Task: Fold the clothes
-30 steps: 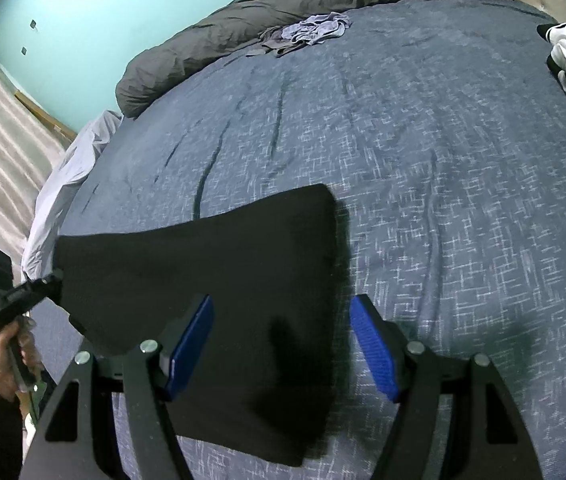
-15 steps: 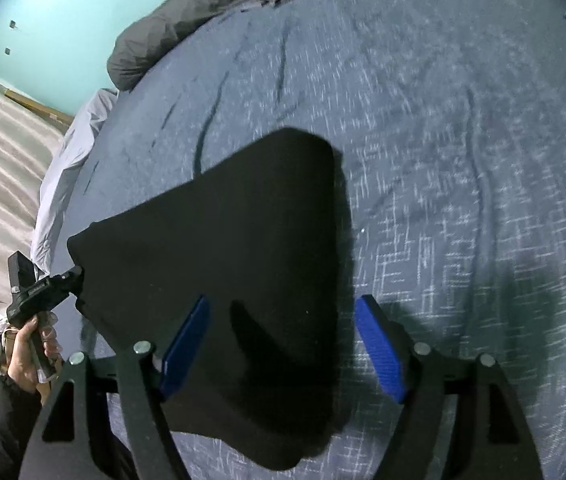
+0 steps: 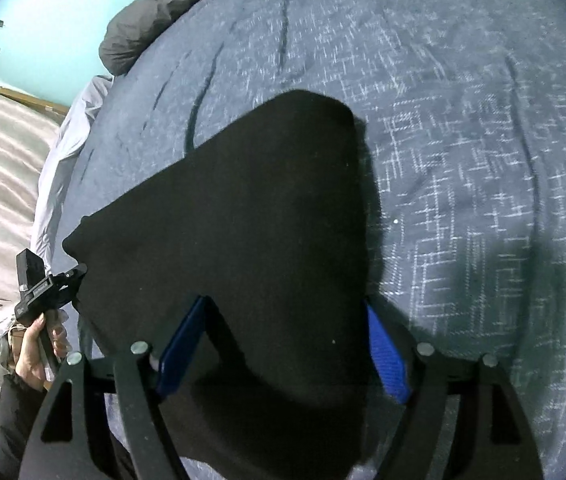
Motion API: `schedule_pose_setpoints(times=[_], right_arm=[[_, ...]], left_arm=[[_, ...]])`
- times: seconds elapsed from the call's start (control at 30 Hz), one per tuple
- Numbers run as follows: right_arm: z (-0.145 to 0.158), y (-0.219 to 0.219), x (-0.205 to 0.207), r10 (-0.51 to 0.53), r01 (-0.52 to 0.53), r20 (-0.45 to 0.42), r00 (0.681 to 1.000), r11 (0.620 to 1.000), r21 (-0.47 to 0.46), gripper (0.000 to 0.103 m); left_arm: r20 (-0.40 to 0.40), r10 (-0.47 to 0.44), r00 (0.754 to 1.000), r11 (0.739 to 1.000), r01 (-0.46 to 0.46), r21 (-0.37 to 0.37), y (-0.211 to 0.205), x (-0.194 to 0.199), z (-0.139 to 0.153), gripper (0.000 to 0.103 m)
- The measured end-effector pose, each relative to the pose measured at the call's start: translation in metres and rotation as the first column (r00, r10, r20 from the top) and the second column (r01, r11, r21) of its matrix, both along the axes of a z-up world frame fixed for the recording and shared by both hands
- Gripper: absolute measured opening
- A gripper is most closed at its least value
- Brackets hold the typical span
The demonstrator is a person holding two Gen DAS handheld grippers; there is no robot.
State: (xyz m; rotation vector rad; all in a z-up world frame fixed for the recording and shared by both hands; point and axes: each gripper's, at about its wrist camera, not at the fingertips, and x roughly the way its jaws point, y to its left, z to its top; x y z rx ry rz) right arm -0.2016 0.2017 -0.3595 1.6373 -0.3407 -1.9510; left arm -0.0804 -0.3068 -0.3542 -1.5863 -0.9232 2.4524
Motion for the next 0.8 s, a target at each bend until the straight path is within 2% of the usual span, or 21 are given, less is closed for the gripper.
schedule_pose_setpoints(times=[0.03, 0.1, 0.17, 0.2, 0.23, 0.3, 0.37, 0.43, 0.63, 0.8], right_arm=[[-0.002, 0.000, -0.001, 0.001, -0.001, 0.005, 1.000, 1.000, -0.002, 0.079], [-0.004, -0.001, -0.002, -0.004, 0.005, 0.014, 1.000, 1.000, -0.015, 0.078], [-0.003, -0.004, -0.002, 0.001, -0.001, 0.005, 1.000, 1.000, -0.016, 0.065], [-0.001, -0.006, -0.001, 0.010, -0.010, -0.006, 1.000, 1.000, -0.011, 0.055], [0.002, -0.007, 0.001, 0.018, -0.018, -0.027, 0.999, 1.000, -0.007, 0.040], [0.010, -0.008, 0.003, 0.027, -0.029, -0.052, 0.998, 0.999, -0.036, 0.028], [0.020, -0.006, 0.004, 0.035, -0.040, -0.083, 0.996, 0.998, -0.057, 0.024], [0.031, -0.004, 0.004, 0.047, -0.055, -0.115, 0.992, 0.996, -0.069, 0.022], [0.071, 0.000, 0.000, 0.055, -0.072, -0.204, 0.977, 0.994, -0.081, 0.020], [0.112, 0.019, -0.009, 0.044, -0.064, -0.290, 0.956, 0.996, -0.061, 0.019]], left_arm=[[-0.003, -0.002, 1.000, 1.000, 0.002, 0.001, 0.000, 0.000, -0.001, 0.063], [-0.010, -0.009, 1.000, 1.000, 0.009, 0.008, 0.002, -0.001, -0.002, 0.048], [-0.017, -0.016, 1.000, 1.000, 0.016, 0.003, 0.004, -0.003, -0.002, 0.042], [-0.019, -0.017, 1.000, 1.000, 0.017, -0.012, 0.006, -0.003, -0.001, 0.040], [-0.021, -0.015, 1.000, 1.000, 0.015, -0.017, 0.005, -0.003, 0.000, 0.037], [-0.034, -0.010, 0.999, 1.000, 0.009, -0.019, 0.002, -0.001, 0.004, 0.030], [-0.057, -0.012, 0.998, 1.000, 0.011, -0.016, 0.000, 0.000, 0.013, 0.022], [-0.075, -0.023, 0.997, 1.000, 0.021, -0.021, 0.002, -0.001, 0.023, 0.020], [-0.120, -0.048, 0.992, 0.998, 0.044, -0.036, 0.018, -0.008, 0.052, 0.017], [-0.166, -0.083, 0.983, 0.997, 0.083, -0.004, 0.048, -0.030, 0.076, 0.016]])
